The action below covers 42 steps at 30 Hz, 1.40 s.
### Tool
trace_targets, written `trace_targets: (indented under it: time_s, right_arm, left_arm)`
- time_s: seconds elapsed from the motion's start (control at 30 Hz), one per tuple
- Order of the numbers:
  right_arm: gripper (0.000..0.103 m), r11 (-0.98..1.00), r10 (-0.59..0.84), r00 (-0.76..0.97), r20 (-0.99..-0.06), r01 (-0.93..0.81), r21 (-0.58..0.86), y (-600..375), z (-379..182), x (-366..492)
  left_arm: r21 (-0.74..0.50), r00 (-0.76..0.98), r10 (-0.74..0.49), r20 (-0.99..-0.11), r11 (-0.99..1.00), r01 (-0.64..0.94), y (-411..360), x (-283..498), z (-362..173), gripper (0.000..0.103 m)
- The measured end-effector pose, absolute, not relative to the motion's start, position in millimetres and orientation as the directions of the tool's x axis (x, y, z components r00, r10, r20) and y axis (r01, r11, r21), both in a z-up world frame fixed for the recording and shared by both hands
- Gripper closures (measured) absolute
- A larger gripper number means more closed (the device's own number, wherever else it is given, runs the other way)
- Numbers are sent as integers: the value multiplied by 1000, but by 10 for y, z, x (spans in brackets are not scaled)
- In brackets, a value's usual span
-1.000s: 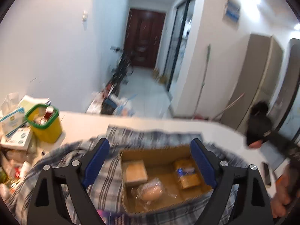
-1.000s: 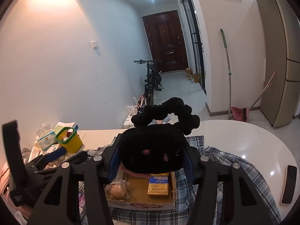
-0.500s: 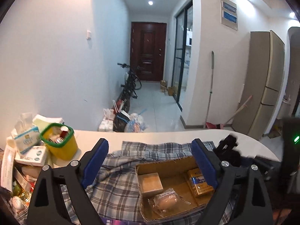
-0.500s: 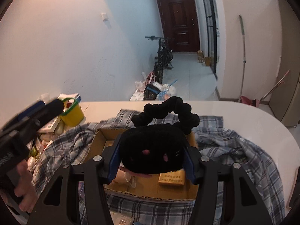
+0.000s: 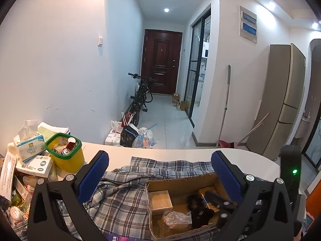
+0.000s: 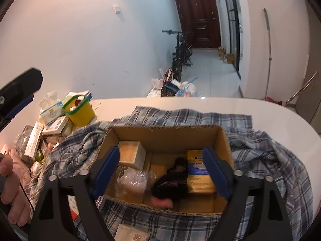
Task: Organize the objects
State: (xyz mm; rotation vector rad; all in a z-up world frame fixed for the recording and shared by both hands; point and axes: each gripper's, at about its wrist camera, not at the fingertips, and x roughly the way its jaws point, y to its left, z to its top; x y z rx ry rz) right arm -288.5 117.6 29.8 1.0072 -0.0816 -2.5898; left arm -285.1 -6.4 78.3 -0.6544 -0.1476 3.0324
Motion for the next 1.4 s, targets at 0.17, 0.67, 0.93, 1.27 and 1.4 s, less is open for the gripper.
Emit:
trace_targets:
  time_s: [0.17,0.67,0.93,1.27,1.4]
  right_arm:
    - [18,-956,-287,-768,-572,263,127,1332,585,-2761]
    - [0,-948,-298,-914,-276,250,194,1745,1506,-1952]
    - [0,-929,-327,-934,-146,289,232,1814,1779,-1490]
    - [0,-919,-355,-932,-76,332,213,1756,1877,-1190]
    - [0,-916,-372,-925,-76,352,194,1710,1873,-1119]
  left_arm:
    - [-103,-921,48,-387,-995,-8,-68,-2761,851,0]
    - [-144,-985,-46,-168,-987,70,-147,-1946,1375,0]
    - [-212,-998,-45,-35,-976,52,-219,-1386,1595,0]
    - [-288,-1000,-13,9,-958,10,-378,-1003,1720,0]
    - [-338,-1000,24,11,-941,-26,-429,-946,1692,0]
